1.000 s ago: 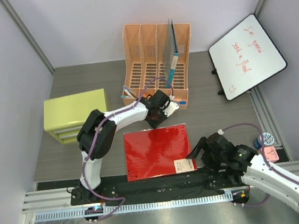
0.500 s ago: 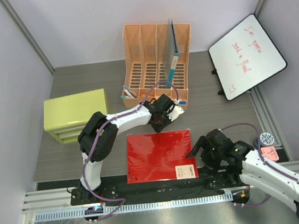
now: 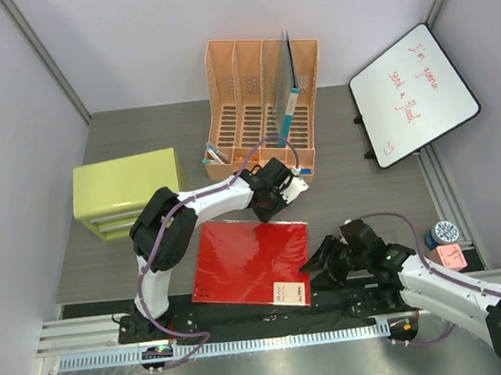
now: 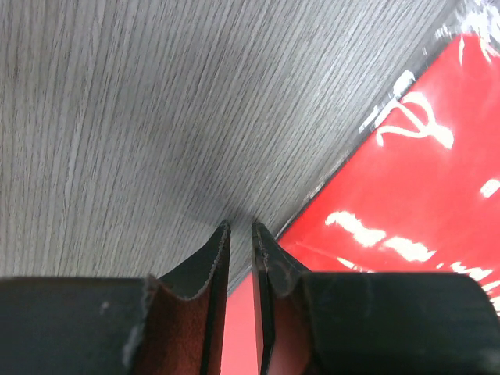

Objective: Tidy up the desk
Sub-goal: Pick up the folder from the corner of the board.

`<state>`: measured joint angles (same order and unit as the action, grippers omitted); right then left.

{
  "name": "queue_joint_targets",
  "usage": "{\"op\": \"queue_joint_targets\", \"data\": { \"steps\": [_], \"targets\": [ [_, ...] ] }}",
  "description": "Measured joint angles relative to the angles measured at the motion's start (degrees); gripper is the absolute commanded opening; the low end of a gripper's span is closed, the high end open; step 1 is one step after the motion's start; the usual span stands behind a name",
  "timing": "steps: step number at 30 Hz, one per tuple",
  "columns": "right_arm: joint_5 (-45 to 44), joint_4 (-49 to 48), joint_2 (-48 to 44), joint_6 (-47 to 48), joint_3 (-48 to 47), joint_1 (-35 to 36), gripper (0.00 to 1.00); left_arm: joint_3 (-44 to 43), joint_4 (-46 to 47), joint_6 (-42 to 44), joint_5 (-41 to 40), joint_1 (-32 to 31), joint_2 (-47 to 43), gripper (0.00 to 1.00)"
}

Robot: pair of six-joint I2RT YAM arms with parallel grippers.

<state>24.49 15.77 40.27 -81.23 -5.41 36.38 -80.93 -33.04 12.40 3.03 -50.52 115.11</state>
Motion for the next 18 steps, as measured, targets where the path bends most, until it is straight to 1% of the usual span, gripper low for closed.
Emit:
{"op": "queue_joint_targets", "data": {
  "steps": [2,3,4,6,7,11,18],
  "targets": [
    [2.34,-7.43,2.25,-0.24,1.62,-0.02,0.39,0.04,0.04,0.00,0.00,0.00,-0.02,0.18],
    [2.56,-9.01,2.82,-0.15,1.81,-0.02,0.31,0.07,0.04,-0.02,0.00,0.00,-0.04,0.18],
    [2.10,-11.63,3.80,0.02,2.05,-0.11,0.19,0.09,0.04,-0.02,0.00,0.00,-0.09,0.18],
    [1.51,-15.15,5.64,0.61,2.36,-0.57,0.12,0.15,0.07,0.00,-0.04,0.00,-0.13,0.18],
    [1.33,-16.06,6.29,0.61,2.49,-0.57,0.05,0.15,0.07,0.00,-0.20,-0.02,-0.15,0.18],
    [1.40,-17.90,5.40,1.40,2.84,-0.52,0.01,0.37,-0.09,0.15,-1.07,-0.09,-0.39,0.18],
    [0.85,-16.46,-2.03,1.53,2.86,-0.50,0.01,0.68,-1.53,0.28,-3.54,0.00,-1.16,0.17]
  ]
}}
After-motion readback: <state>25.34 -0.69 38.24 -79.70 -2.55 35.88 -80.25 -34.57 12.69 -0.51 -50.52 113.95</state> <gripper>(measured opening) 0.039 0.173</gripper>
